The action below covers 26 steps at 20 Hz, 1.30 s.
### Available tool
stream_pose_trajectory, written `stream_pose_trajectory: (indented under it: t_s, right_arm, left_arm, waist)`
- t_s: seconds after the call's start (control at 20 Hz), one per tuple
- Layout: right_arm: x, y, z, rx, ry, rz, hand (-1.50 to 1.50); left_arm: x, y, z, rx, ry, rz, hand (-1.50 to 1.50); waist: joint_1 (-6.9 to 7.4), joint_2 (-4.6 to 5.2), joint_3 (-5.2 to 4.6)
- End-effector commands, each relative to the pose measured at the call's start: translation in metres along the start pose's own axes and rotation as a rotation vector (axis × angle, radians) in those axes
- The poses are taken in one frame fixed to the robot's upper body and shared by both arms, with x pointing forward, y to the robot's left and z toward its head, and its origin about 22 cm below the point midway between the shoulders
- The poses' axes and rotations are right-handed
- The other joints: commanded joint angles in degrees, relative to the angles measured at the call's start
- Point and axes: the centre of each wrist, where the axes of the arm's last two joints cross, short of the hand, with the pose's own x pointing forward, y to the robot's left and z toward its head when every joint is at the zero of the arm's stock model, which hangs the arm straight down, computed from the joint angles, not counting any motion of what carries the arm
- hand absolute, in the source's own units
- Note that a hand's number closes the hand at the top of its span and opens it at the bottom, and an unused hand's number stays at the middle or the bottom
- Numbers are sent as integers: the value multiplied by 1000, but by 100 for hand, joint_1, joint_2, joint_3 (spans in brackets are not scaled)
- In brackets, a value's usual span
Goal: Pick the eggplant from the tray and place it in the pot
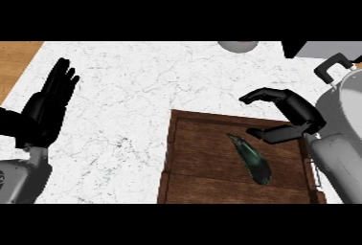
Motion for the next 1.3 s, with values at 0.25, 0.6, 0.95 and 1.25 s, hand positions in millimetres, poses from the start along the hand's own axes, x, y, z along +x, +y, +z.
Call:
stream_pose_trajectory:
  t_s: [0.25, 0.6, 0.95, 1.25]
  right_arm:
    - [-18, -68, -12, 154, -139, -74, -150]
    - [32, -64, -69, 569, 78, 132, -150]
    - [43, -21, -91, 881, 192, 376, -150]
    - [36, 16, -101, 1006, 236, 455, -150]
  left_arm:
    - [-11, 1, 6, 83, 17, 0, 0]
    - [-7, -11, 3, 58, 44, 20, 0]
    - [-5, -9, 13, 72, 50, 11, 0]
    - [5, 1, 4, 120, 39, -6, 0]
  waist:
    - [-157, -80, -5]
    - [-195, -117, -22]
    - [-255, -160, -18]
    - [-427, -172, -20]
